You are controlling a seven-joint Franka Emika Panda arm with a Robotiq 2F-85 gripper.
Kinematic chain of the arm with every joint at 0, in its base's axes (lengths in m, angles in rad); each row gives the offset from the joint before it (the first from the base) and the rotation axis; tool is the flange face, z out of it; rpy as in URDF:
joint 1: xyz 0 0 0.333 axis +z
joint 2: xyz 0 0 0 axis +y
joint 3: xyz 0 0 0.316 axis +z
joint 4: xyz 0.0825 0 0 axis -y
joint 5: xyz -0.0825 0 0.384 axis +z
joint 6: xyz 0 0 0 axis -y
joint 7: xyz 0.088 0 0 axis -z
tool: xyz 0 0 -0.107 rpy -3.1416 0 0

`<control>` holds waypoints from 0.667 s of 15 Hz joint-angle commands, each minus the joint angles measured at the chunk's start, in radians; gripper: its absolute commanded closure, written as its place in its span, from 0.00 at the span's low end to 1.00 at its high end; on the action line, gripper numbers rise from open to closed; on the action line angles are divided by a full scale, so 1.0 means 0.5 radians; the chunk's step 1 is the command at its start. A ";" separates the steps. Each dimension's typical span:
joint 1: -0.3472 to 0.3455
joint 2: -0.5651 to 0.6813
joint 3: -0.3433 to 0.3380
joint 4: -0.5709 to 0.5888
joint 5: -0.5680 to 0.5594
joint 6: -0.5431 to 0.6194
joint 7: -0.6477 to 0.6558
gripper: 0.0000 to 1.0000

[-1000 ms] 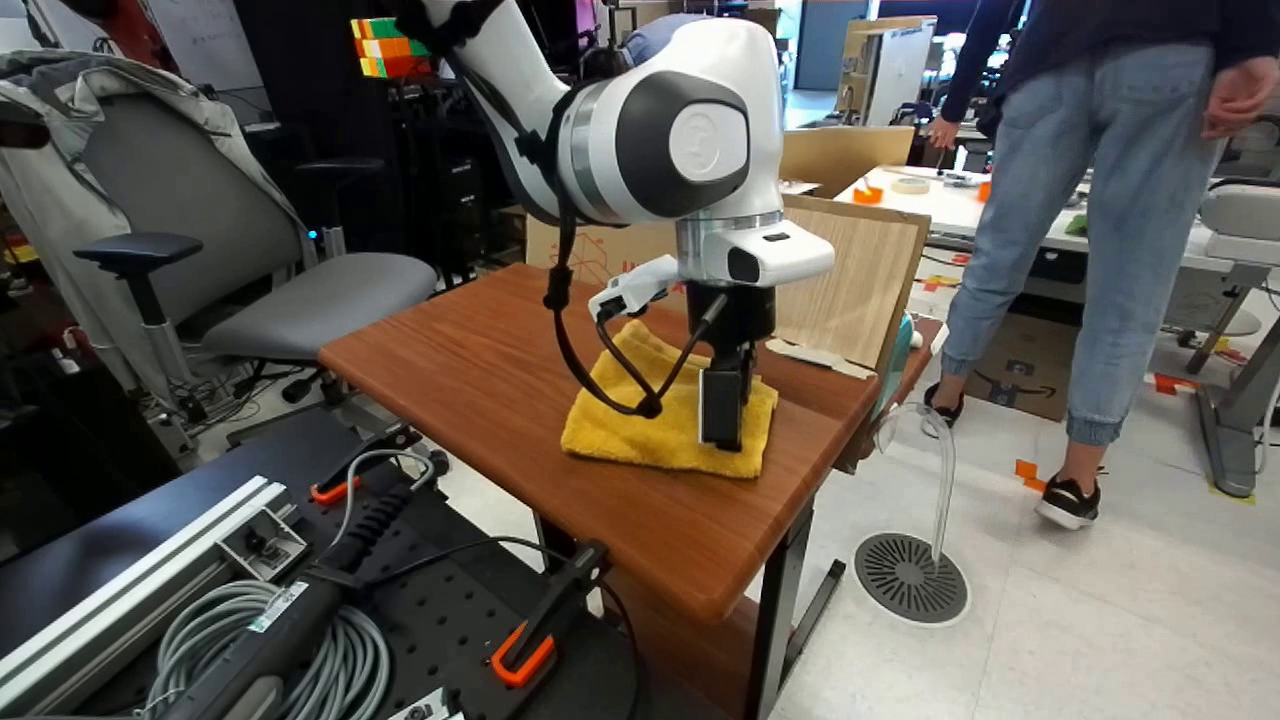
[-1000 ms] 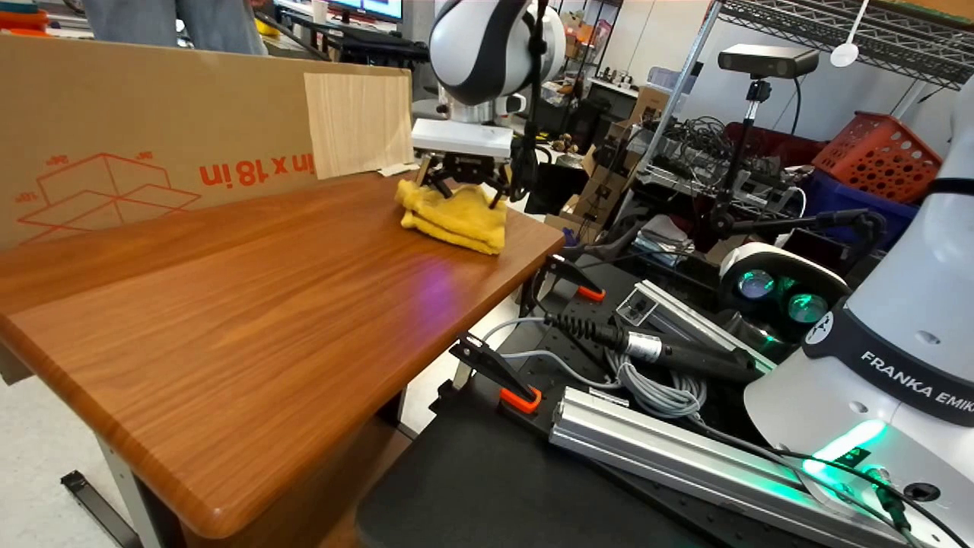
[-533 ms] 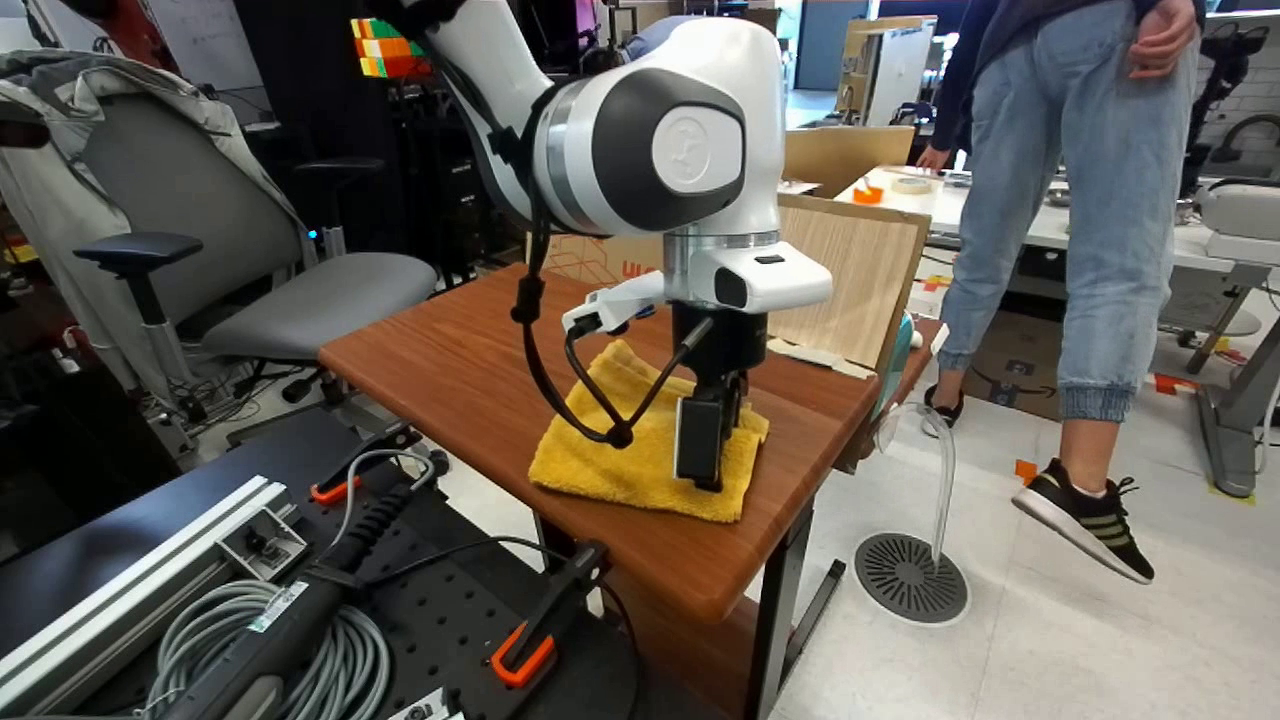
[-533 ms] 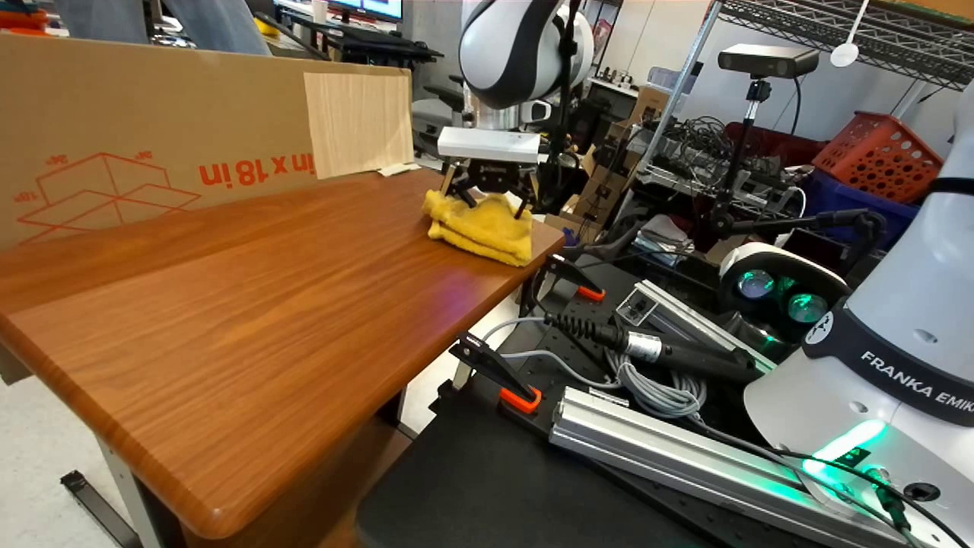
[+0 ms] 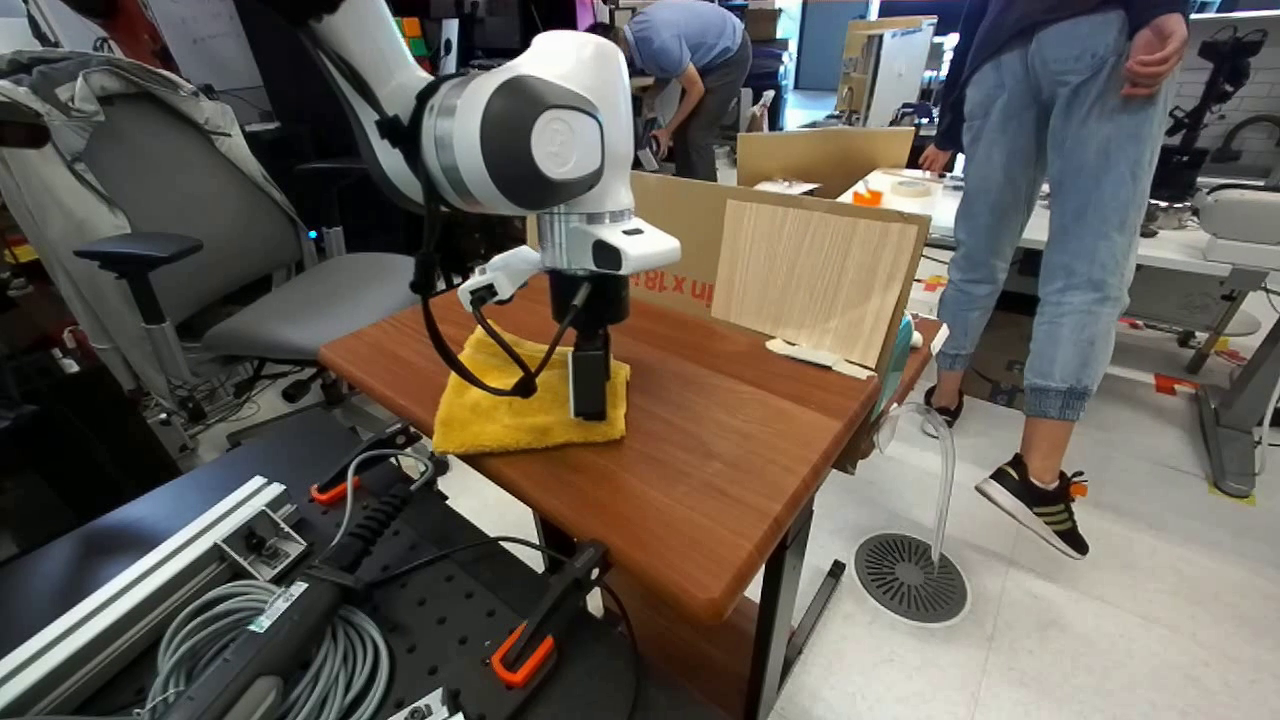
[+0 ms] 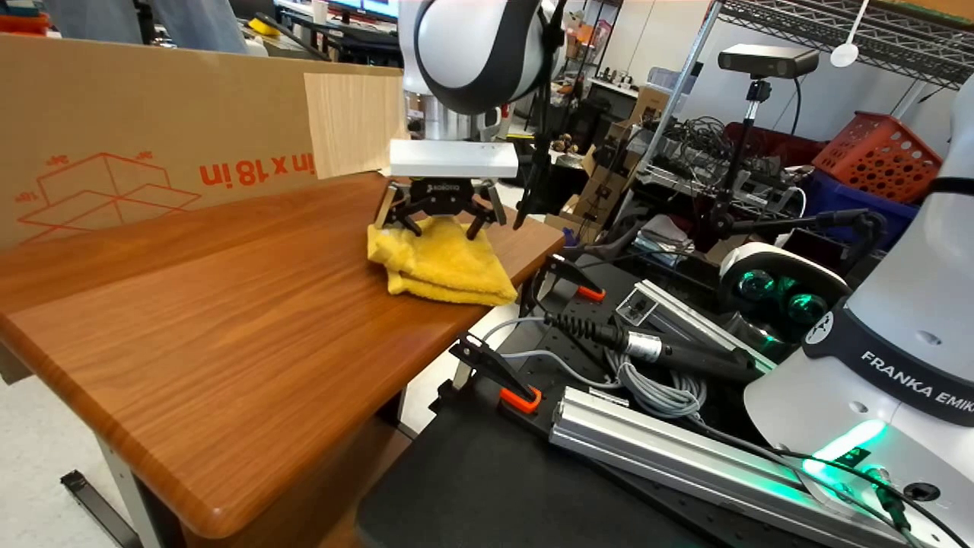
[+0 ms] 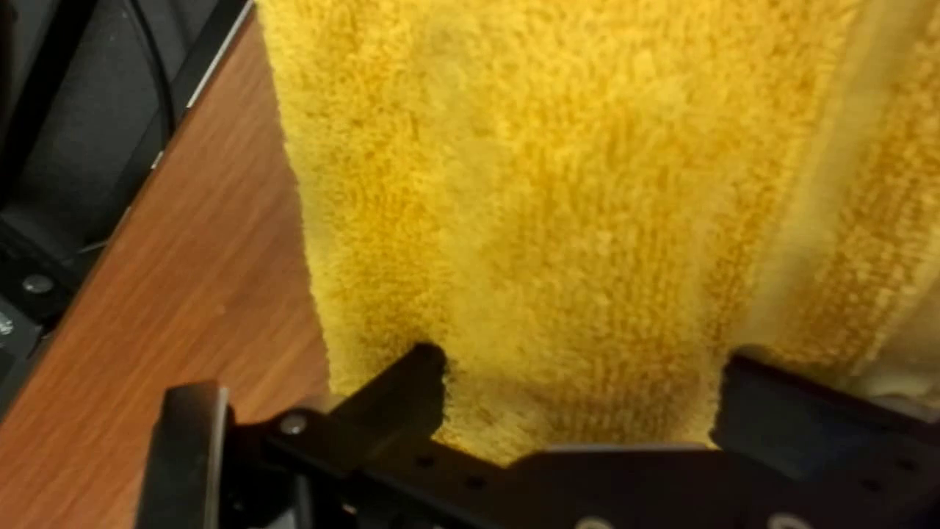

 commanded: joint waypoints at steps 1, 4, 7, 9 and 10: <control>0.120 0.140 0.070 -0.013 -0.148 0.210 -0.038 0.00; 0.216 0.185 -0.022 0.053 -0.317 0.289 0.022 0.00; 0.285 0.210 -0.139 0.088 -0.473 0.389 0.081 0.00; 0.286 0.138 -0.154 0.078 -0.468 0.417 0.069 0.00; 0.273 0.076 -0.145 0.059 -0.439 0.437 0.046 0.00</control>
